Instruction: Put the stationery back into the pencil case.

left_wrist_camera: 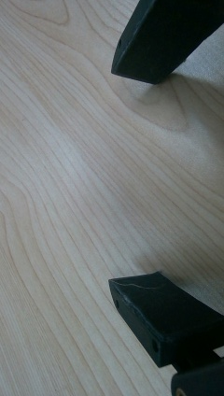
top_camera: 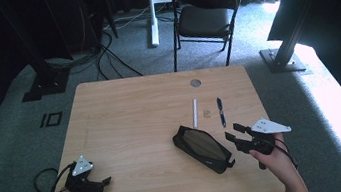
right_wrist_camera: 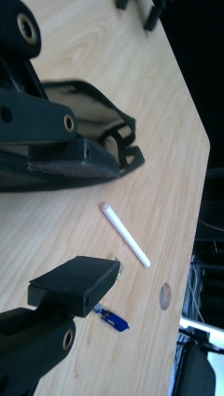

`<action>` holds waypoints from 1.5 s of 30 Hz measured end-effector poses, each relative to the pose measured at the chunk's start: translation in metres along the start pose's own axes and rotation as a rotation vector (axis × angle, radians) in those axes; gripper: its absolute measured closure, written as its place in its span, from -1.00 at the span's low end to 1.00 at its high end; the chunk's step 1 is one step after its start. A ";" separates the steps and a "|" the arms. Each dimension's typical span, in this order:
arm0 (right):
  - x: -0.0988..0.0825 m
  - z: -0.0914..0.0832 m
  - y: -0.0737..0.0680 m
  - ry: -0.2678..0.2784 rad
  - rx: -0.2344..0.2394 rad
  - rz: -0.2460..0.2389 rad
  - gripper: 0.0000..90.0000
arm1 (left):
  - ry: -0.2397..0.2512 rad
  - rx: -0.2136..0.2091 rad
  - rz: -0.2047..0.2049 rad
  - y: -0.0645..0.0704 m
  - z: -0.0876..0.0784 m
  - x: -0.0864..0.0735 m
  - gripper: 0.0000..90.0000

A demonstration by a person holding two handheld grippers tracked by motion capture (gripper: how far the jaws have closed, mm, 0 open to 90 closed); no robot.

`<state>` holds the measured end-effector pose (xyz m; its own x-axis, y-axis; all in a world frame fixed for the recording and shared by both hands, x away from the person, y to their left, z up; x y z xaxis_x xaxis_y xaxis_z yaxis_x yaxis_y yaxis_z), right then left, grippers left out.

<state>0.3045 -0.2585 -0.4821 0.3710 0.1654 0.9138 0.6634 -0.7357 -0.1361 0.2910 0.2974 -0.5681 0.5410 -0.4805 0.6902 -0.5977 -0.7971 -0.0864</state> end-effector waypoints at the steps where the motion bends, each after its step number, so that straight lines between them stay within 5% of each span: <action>1: 0.001 0.003 0.002 -0.003 -0.005 0.006 0.08 | 0.000 0.000 0.000 0.000 0.000 0.000 -0.95; 13: 0.003 0.035 0.033 -0.015 -0.187 0.085 0.09 | 0.000 0.000 -0.002 0.000 0.000 0.000 -0.96; 19: 0.003 0.053 0.049 -0.040 -0.240 0.126 0.07 | 0.000 0.000 -0.002 0.000 0.000 0.000 -0.95; 31: 0.004 0.089 0.074 -0.119 -0.322 0.170 0.08 | 0.000 0.000 -0.002 0.000 0.000 0.000 -0.96; 45: -0.005 0.125 0.086 -0.193 -0.382 0.218 0.21 | 0.001 0.000 -0.004 0.000 0.000 0.000 -0.96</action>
<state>0.4409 -0.2411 -0.5461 0.6126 0.0725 0.7871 0.2835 -0.9497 -0.1332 0.2909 0.2971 -0.5681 0.5428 -0.4774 0.6910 -0.5958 -0.7987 -0.0838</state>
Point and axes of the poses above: each handheld gripper's, and its own axes: z roughly forward along the jaws, x roughly out of its top, y roughly to its right, the point moved 2 cm from there along z, roughly forward along the jaws, and after that the axes turned 5 degrees about x, right-handed, at the moved point
